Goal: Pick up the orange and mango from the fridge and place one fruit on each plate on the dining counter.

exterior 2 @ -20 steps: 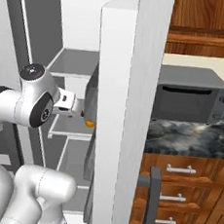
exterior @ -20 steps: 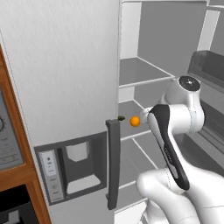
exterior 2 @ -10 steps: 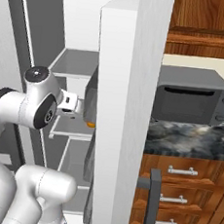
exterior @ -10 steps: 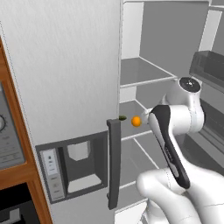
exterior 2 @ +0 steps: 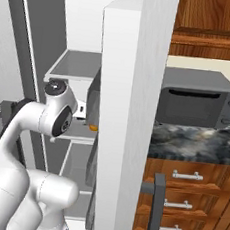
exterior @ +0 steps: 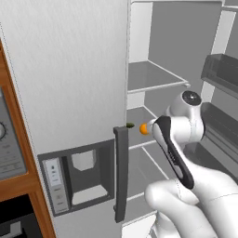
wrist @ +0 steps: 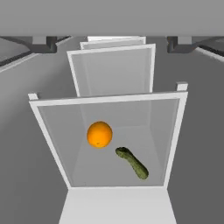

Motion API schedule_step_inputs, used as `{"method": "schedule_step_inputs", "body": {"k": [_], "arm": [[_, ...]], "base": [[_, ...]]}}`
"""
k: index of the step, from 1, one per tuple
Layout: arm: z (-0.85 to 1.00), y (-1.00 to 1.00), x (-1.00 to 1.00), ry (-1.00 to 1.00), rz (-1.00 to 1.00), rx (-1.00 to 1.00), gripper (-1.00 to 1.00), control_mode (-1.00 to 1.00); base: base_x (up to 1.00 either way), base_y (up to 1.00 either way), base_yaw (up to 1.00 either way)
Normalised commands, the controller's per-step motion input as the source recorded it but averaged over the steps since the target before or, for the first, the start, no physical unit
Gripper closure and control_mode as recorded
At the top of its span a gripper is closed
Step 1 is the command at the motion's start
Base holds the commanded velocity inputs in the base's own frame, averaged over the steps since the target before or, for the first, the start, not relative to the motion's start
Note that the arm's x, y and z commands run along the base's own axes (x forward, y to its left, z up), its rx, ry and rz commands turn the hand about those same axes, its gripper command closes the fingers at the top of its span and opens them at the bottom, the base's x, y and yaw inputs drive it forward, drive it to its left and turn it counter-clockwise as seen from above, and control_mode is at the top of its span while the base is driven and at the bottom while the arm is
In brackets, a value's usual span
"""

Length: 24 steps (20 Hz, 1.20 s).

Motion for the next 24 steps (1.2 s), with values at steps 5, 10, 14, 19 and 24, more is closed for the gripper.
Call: {"method": "schedule_step_inputs", "body": {"k": [5,10,14,19,24], "arm": [[-0.37,-0.09,0.56,0.0,0.0,0.0,-1.0,-1.0],[-0.35,-0.05,0.4,0.0,0.0,0.0,-1.0,-1.0],[-0.22,0.0,0.46,0.0,0.0,0.0,-1.0,-1.0],[-0.14,0.0,0.37,0.0,0.0,0.0,-1.0,-1.0],[-0.11,0.0,0.36,0.01,0.0,0.0,-1.0,-1.0]], "base": [[0.0,0.0,0.0],[0.0,0.0,0.0],[0.0,0.0,0.0],[0.0,0.0,0.0],[0.0,0.0,0.0]]}}
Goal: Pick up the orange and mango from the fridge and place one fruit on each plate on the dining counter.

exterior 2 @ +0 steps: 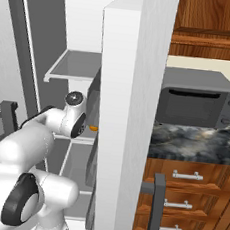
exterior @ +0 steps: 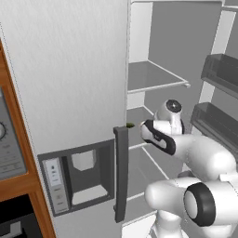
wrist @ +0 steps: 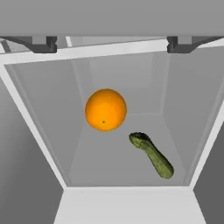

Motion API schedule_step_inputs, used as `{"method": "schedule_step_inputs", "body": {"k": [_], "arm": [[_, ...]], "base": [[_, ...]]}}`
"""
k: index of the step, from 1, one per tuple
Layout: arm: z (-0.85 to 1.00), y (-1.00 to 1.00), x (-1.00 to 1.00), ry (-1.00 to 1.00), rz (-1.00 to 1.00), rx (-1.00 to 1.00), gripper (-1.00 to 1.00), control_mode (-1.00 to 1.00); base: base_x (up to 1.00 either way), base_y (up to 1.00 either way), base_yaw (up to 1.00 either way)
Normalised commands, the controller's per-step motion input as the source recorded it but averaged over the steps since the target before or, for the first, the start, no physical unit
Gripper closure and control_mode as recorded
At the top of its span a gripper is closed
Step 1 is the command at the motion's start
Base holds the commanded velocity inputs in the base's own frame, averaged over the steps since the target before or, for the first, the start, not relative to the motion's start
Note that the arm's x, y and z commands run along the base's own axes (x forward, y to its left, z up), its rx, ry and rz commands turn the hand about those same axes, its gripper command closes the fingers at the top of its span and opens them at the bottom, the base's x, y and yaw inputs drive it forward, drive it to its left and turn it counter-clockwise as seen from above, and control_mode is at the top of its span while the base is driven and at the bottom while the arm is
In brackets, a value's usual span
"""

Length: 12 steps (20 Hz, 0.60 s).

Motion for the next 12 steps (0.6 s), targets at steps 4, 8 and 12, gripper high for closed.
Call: {"method": "schedule_step_inputs", "body": {"k": [4,8,12], "arm": [[-0.16,0.0,0.27,0.01,0.0,0.0,-1.0,-1.0],[-0.23,0.0,0.29,0.0,0.0,0.0,-1.0,-1.0],[-0.38,0.0,0.39,0.01,-0.01,0.0,-1.0,-1.0]], "base": [[0.0,0.0,0.0],[0.0,0.0,0.0],[0.0,0.0,0.0]]}}
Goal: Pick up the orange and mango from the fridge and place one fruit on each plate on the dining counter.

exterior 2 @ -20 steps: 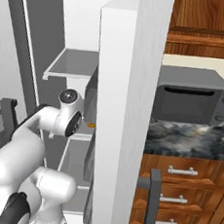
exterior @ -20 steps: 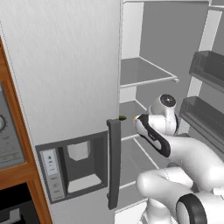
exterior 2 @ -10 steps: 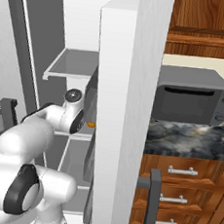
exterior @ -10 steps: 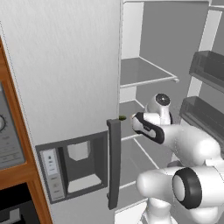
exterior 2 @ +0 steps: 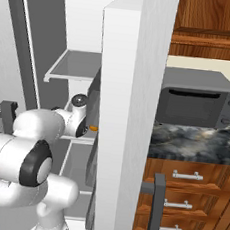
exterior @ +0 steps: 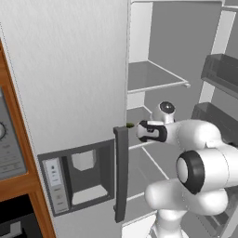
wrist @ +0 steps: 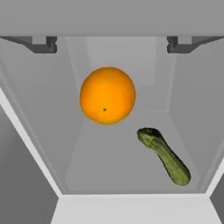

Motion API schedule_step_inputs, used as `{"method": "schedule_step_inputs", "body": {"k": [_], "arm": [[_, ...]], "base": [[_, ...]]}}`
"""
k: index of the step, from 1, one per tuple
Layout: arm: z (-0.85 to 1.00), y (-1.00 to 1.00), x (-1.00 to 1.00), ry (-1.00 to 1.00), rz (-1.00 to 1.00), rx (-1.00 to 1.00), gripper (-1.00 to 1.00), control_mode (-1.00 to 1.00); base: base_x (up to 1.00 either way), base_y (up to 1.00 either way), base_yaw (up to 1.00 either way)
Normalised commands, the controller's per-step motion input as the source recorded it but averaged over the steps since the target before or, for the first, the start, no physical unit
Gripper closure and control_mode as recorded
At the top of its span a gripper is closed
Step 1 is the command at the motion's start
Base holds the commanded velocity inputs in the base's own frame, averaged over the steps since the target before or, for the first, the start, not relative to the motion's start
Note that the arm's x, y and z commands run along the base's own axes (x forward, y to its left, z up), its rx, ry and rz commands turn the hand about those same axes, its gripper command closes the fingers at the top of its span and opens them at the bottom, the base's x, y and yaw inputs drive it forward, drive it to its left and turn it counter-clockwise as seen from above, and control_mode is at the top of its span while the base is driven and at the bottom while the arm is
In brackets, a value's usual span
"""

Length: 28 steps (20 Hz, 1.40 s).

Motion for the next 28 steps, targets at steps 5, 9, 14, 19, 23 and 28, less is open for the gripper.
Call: {"method": "schedule_step_inputs", "body": {"k": [5,9,14,19,23,28], "arm": [[-0.24,0.0,0.29,0.0,0.0,0.0,-1.0,-1.0],[-0.12,0.0,0.29,0.0,0.0,0.0,-1.0,-1.0],[-0.15,0.0,0.16,0.0,0.0,0.0,-1.0,-1.0],[-0.16,0.0,0.22,0.0,0.0,0.0,-1.0,-1.0],[-0.18,0.0,0.1,0.0,0.0,0.0,-1.0,-1.0],[-0.25,0.0,0.03,0.02,0.0,0.0,1.0,-1.0]], "base": [[0.0,0.0,0.0],[0.0,0.0,0.0],[0.0,0.0,0.0],[0.0,0.0,0.0],[0.0,0.0,0.0],[0.0,0.0,0.0]]}}
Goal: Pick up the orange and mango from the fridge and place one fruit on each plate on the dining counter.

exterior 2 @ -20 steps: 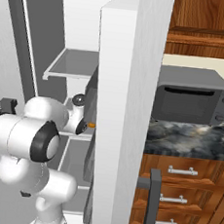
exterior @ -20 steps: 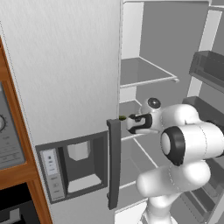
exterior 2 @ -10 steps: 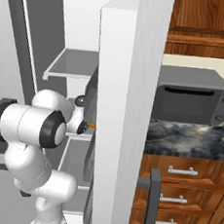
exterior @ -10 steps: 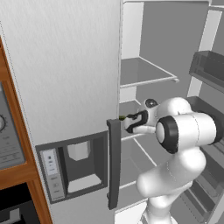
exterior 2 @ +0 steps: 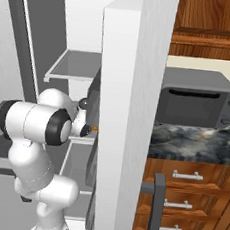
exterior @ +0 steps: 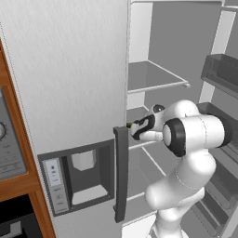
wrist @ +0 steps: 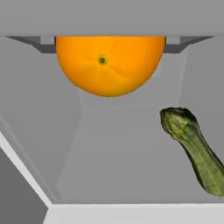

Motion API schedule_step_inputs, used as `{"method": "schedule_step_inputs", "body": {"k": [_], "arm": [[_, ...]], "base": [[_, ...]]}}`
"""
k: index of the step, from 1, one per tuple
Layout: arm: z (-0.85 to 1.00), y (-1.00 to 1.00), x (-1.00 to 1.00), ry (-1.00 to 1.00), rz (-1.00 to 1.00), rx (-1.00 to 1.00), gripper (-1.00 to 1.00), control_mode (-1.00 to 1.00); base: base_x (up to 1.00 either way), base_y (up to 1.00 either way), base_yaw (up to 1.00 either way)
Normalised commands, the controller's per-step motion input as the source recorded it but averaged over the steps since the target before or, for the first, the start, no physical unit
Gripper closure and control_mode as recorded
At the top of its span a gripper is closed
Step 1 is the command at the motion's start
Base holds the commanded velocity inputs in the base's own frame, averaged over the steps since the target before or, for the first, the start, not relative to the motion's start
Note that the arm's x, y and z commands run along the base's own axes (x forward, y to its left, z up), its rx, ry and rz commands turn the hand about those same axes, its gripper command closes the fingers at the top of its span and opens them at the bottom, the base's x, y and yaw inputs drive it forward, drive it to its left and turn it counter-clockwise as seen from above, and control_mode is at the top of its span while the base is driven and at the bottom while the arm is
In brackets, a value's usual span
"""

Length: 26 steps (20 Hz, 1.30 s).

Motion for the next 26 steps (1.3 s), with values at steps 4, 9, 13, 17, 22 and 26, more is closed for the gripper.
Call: {"method": "schedule_step_inputs", "body": {"k": [4,9,13,17,22,26], "arm": [[-0.46,0.01,-0.04,0.1,0.0,0.04,1.0,-1.0],[0.2,0.06,-0.54,0.0,-0.06,0.0,1.0,-1.0],[0.48,0.01,-0.85,-0.03,-0.03,0.0,1.0,-1.0],[0.63,0.01,-0.76,0.02,-0.02,0.1,1.0,-1.0],[0.54,0.04,-0.98,0.0,-0.04,0.06,1.0,-1.0],[0.77,0.17,-0.82,0.04,-0.02,0.0,1.0,-1.0]], "base": [[0.0,0.0,0.0],[0.0,0.0,0.0],[0.0,0.0,0.0],[0.0,0.0,0.0],[0.0,0.0,0.0],[0.0,0.0,0.0]]}}
